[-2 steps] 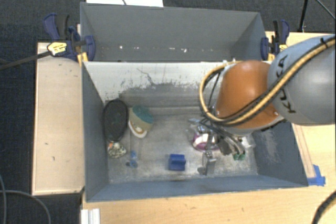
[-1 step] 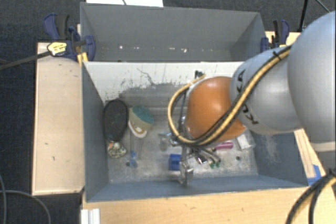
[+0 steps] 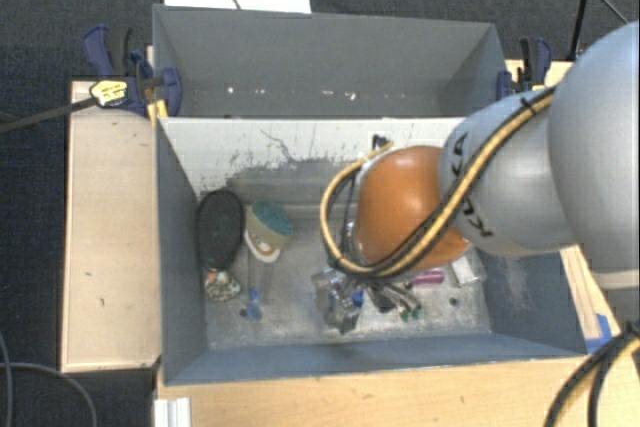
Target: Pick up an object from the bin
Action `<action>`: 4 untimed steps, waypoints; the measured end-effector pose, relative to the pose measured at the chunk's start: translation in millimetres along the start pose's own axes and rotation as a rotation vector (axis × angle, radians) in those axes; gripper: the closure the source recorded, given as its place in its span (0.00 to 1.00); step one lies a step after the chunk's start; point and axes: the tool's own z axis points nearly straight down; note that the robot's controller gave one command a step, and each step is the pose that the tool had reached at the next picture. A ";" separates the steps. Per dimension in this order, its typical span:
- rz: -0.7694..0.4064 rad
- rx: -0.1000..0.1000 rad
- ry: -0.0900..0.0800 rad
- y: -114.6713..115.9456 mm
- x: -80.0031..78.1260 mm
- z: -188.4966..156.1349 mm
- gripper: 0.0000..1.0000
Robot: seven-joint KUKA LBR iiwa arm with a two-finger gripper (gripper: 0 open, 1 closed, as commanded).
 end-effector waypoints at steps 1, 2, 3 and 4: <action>0.002 0.000 -0.001 -0.1 -0.5 -0.3 0.00; -0.033 0.005 -0.005 -65.1 -22.3 -7.8 0.00; -0.367 -0.001 0.003 -48.1 7.9 12.6 0.00; -0.363 0.000 0.001 -48.3 7.4 11.9 1.00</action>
Offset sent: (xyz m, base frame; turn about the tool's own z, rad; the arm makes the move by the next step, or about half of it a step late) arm 0.0000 0.0000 0.0000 0.0000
